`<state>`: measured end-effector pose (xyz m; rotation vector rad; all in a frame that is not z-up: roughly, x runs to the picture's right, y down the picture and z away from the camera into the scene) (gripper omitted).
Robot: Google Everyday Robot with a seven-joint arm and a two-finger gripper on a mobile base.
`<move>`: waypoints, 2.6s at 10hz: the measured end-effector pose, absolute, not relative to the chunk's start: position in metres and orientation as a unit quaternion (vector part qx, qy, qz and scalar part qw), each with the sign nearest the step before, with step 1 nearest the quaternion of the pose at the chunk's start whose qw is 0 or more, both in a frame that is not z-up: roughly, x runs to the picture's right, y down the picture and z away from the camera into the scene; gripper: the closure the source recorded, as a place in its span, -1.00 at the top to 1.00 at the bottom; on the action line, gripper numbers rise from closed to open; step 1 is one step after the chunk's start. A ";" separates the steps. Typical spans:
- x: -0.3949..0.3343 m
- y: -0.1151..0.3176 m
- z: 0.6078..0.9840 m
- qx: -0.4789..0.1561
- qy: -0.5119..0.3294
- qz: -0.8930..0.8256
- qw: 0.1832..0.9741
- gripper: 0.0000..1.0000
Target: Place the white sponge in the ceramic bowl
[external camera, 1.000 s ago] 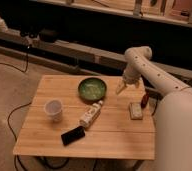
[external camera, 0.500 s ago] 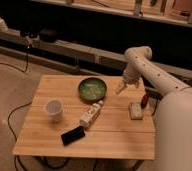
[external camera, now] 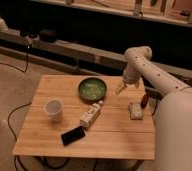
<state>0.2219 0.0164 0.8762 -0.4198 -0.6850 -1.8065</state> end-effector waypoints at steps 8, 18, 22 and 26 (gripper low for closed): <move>0.222 0.016 0.876 -0.177 -0.289 -0.763 0.550 0.60; 0.243 0.067 0.822 -0.309 -0.152 -0.648 0.680 0.60; 0.232 0.089 0.809 -0.299 -0.163 -0.630 0.698 0.60; 0.228 0.088 0.811 -0.278 -0.194 -0.640 0.690 0.60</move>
